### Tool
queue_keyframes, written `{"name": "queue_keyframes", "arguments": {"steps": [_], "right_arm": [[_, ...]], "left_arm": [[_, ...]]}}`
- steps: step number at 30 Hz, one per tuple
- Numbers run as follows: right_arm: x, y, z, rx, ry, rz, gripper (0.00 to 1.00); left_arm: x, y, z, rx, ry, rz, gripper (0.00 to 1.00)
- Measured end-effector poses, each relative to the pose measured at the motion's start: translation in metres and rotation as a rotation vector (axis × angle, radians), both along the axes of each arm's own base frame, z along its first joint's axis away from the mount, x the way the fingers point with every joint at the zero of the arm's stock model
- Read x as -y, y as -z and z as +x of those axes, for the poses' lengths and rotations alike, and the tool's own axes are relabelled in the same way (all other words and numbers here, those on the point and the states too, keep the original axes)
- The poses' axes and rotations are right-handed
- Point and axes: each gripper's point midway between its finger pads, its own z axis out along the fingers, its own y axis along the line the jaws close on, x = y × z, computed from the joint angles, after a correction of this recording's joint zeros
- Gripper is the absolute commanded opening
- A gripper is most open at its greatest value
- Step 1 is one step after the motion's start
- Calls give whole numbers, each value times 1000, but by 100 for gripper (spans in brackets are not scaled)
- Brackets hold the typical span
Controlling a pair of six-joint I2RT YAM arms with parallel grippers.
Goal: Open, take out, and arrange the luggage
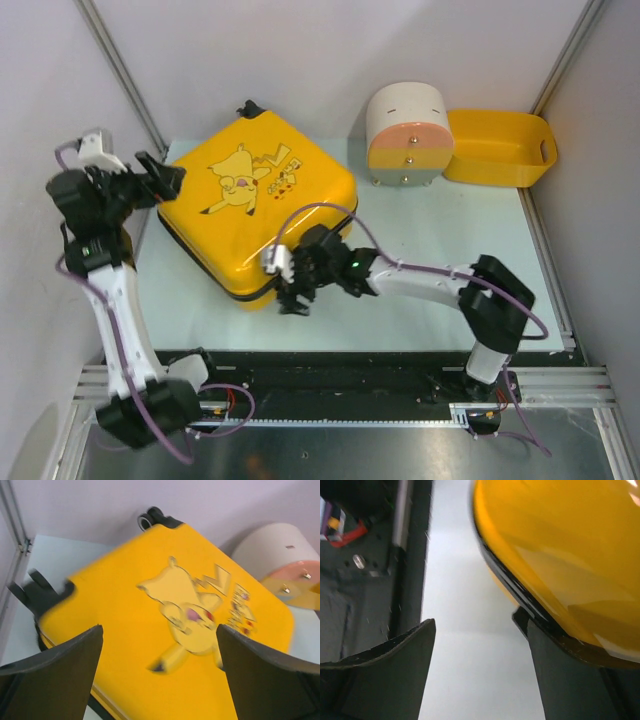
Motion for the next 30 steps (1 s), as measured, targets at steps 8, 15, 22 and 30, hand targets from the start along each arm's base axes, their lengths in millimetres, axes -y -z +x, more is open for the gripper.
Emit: {"name": "queue_keyframes", "arguments": {"steps": [8,15,22,30], "right_arm": [[-33,-78,-16,-38,-76,171,86],[77,-160,123,-64,372,318,91],[108,-167,210,-177,619,386,89],[97,-109,244,-409,687,363,83]], "left_arm": [[15,54,-35,-108,-15,-105,100],[13,95,-26,-237,12,-207,100],[17,98,-34,-232,13,-204,100],[13,105,-37,-235,-13,-219,100]]}}
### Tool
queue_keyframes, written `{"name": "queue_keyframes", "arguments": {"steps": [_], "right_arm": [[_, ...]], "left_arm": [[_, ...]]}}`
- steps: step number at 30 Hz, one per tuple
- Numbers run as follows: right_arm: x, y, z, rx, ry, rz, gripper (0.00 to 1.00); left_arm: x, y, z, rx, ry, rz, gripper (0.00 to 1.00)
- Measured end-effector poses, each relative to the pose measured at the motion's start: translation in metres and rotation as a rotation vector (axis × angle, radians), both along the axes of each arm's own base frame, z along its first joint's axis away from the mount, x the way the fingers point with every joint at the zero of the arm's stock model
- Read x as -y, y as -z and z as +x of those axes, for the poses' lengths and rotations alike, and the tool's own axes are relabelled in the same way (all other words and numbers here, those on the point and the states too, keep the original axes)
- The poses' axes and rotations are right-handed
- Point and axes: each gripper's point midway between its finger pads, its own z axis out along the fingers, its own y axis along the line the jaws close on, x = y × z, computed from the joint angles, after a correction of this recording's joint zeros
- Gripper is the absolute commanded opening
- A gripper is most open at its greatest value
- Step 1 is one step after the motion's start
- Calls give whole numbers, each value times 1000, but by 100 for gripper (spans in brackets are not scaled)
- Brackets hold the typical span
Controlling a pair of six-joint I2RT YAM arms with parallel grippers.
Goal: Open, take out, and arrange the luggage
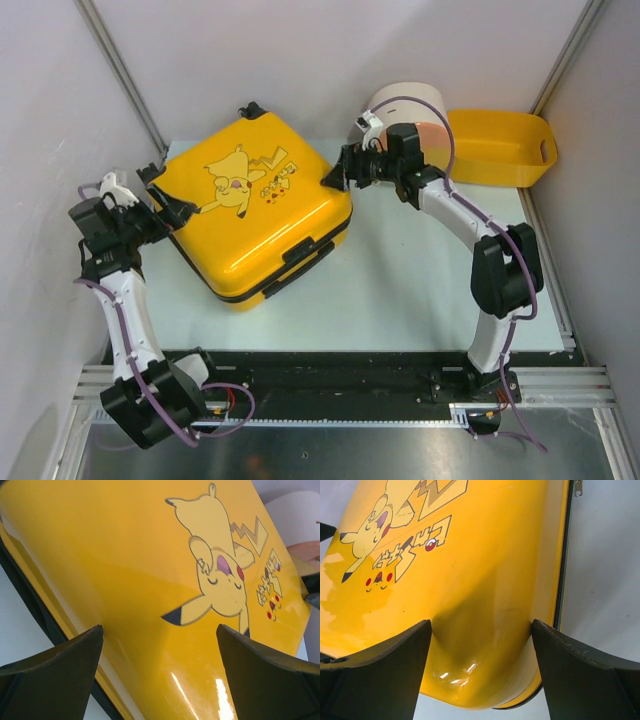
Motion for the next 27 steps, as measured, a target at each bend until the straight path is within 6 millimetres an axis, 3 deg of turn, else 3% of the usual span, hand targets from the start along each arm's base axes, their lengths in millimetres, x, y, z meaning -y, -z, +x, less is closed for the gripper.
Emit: {"name": "queue_keyframes", "arguments": {"steps": [6,11,14,18,21,23,25,27], "right_arm": [[1,4,-6,10,11,35,81],[-3,5,-42,1,-7,32,80],[-18,6,-81,-17,-64,24,80],[-55,8,-163,-26,-256,-3,82],[-70,16,-232,-83,-460,-29,81],[-67,25,-257,-113,-542,-62,80],[-51,35,-253,-108,-544,-107,79],[-28,42,-229,-88,-488,-141,79]], "left_arm": [[-22,15,25,-49,-20,-21,98],[-39,24,67,-97,-3,-25,96],[-54,24,100,-97,-11,18,95],[-69,23,147,-63,-12,93,96],[-61,22,165,-40,20,112,97],[-49,22,167,-38,53,115,97],[-40,20,166,-37,76,118,97],[-36,18,162,-38,91,125,98]]}}
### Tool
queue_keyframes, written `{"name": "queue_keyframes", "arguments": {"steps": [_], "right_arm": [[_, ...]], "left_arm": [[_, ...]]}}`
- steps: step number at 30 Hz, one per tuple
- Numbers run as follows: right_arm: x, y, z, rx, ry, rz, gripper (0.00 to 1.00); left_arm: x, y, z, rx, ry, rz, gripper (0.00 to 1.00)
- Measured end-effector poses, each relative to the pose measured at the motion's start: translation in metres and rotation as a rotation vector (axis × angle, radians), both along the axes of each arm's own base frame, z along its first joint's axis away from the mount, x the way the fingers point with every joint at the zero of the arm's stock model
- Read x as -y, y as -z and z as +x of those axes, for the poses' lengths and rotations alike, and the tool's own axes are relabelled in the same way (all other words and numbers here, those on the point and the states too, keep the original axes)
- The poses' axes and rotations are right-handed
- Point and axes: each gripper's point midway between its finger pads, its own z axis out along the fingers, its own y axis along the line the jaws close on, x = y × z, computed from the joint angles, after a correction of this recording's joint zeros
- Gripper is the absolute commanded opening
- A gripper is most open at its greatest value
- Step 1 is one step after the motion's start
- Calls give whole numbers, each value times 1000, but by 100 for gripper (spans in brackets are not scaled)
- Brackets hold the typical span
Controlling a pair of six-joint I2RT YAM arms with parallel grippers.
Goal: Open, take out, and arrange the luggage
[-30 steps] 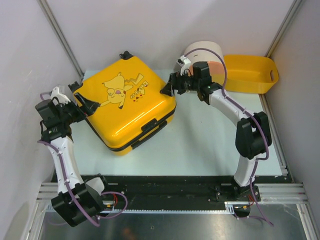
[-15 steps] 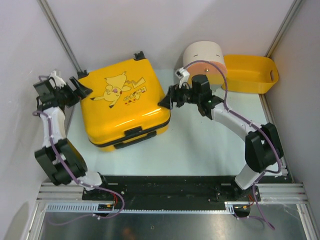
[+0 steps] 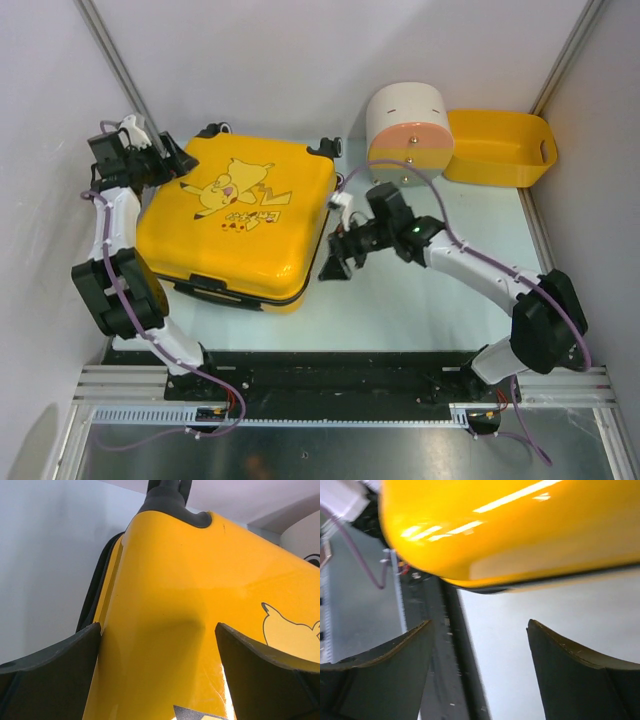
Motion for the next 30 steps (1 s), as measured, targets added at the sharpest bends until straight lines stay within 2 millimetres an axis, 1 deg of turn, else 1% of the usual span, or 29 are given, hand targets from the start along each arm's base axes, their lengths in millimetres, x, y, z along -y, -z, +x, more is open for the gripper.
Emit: {"name": "queue_keyframes", "arguments": {"steps": [3,4,8,9,10,12,13,15,17,18,21,23,25,27,30], "right_arm": [[33,4,38,66,90,-27,78],[45,4,55,95,124,-28,78],[80,0,100,218,199,-20,81],[87,-2,111,264,209,-14,81],[94,-6,121,316,211,-4,79],[100,-12,136,409,202,17,78],[101,-15,143,455,193,27,77],[101,-12,155,524,166,36,76],[98,-3,164,568,138,37,73],[96,2,167,580,125,37,72],[87,22,172,612,77,26,65],[80,32,174,635,47,24,58],[73,40,177,656,28,26,50],[67,45,181,676,22,32,47],[64,50,194,715,37,37,44]], "left_arm": [[2,-6,-9,9,12,21,98],[4,-9,-13,17,19,33,98],[13,-25,-32,61,59,66,99],[20,-33,-40,82,88,64,100],[33,-42,-51,104,130,62,100],[47,-55,-63,136,177,64,100],[54,-63,-69,162,207,74,100],[59,-71,-74,188,233,84,100],[60,-73,-76,196,244,85,99],[60,-72,-76,193,250,78,99],[61,-66,-80,176,264,55,99],[65,-60,-85,165,278,39,99],[69,-51,-94,144,286,21,99],[75,-42,-106,122,296,1,99],[82,-41,-120,122,306,-8,98]]}}
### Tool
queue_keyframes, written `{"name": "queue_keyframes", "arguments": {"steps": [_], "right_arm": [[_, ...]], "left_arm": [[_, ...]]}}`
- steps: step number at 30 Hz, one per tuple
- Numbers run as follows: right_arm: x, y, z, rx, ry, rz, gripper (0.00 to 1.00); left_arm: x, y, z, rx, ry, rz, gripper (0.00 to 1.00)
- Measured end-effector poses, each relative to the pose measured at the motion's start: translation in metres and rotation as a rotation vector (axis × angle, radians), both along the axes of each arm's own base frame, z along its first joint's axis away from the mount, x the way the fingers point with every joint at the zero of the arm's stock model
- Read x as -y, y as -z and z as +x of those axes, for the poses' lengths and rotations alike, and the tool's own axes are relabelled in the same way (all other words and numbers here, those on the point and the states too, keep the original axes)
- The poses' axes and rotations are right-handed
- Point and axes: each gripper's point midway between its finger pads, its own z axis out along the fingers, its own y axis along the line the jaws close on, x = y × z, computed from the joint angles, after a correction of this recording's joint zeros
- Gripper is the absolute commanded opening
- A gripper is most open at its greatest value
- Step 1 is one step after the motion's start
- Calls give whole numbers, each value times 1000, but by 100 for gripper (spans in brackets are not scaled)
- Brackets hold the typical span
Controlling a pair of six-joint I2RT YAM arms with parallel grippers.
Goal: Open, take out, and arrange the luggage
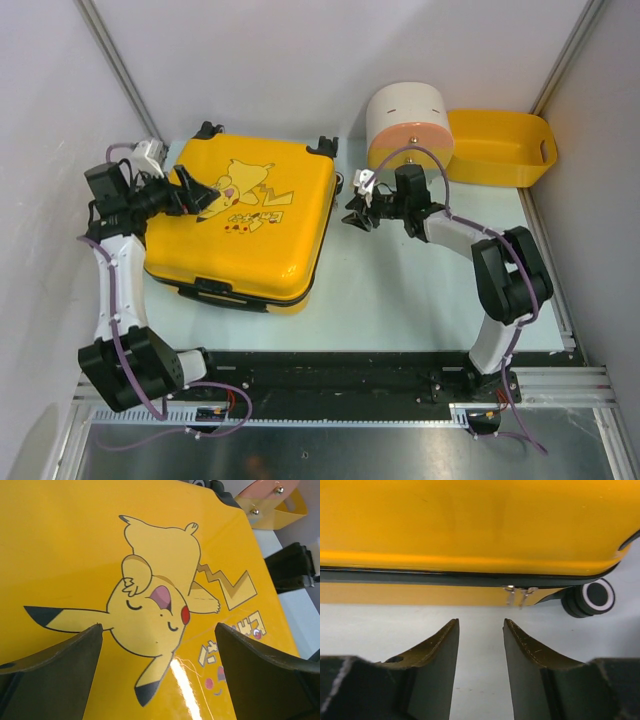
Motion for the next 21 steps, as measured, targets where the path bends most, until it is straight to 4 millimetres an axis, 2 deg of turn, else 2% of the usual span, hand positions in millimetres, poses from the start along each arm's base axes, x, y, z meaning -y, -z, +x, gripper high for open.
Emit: {"name": "queue_keyframes", "arguments": {"steps": [5,12,21], "right_arm": [[-2,10,19,53,19,14,43],[-4,25,30,66,23,16,39],[-16,21,45,105,23,31,34]], "left_arm": [[7,-11,-11,30,16,-5,97],[12,-15,-16,28,29,-30,97],[13,-10,-17,12,30,-40,96]]}}
